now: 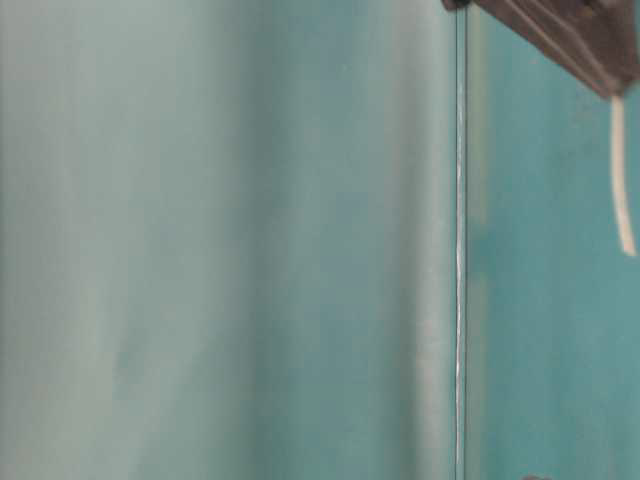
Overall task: Insert the wire into the hole on the left side and pull it with the left arm.
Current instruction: 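Carry the wire down to the lower rail, aiming its tip at the white bracket, then push the wire tip leftward through the white bracket's hole with the right gripper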
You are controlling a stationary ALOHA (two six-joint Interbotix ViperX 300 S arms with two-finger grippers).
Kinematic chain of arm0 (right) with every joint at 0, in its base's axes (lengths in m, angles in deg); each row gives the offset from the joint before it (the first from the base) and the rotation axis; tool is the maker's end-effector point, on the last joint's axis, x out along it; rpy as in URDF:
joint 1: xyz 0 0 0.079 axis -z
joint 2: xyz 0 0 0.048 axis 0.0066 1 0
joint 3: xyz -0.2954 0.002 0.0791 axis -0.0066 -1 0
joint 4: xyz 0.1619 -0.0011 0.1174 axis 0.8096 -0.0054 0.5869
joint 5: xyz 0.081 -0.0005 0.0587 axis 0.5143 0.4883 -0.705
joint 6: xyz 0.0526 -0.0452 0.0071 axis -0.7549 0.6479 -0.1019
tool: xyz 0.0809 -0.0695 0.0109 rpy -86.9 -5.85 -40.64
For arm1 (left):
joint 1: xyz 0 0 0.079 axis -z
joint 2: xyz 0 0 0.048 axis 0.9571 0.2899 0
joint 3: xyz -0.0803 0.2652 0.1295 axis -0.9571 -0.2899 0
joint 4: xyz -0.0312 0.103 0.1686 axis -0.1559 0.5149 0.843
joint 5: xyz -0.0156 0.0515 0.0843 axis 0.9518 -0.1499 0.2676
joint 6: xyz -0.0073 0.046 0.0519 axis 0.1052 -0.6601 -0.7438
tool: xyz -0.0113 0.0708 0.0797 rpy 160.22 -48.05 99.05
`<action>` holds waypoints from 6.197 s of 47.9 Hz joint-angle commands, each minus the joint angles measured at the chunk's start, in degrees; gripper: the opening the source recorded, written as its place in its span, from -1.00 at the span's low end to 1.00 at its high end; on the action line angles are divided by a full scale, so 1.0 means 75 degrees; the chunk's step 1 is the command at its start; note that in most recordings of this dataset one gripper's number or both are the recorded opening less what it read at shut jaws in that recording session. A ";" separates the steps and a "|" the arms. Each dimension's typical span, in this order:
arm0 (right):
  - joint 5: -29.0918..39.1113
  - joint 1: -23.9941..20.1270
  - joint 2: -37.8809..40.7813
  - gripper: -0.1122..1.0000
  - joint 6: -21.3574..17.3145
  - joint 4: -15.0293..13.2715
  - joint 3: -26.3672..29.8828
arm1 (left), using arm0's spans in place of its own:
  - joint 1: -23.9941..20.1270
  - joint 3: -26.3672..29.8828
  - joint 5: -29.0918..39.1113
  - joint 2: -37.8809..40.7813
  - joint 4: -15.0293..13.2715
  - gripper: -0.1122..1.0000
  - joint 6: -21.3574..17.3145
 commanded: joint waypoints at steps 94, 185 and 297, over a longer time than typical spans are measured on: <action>-0.1863 -0.1570 0.1980 -0.79 0.1922 0.3223 0.1066 | 0.0504 0.0785 -0.1348 0.2109 -0.0035 0.31 0.0012; -0.1746 -0.1477 0.2203 -0.79 0.1980 0.3164 0.1500 | 0.0504 0.0832 -0.1055 0.1910 -0.0035 0.31 0.0000; -0.1160 -0.0891 0.2531 -0.79 0.2754 0.3129 0.2590 | 0.0574 0.0867 0.0023 0.1172 -0.0012 0.30 0.0035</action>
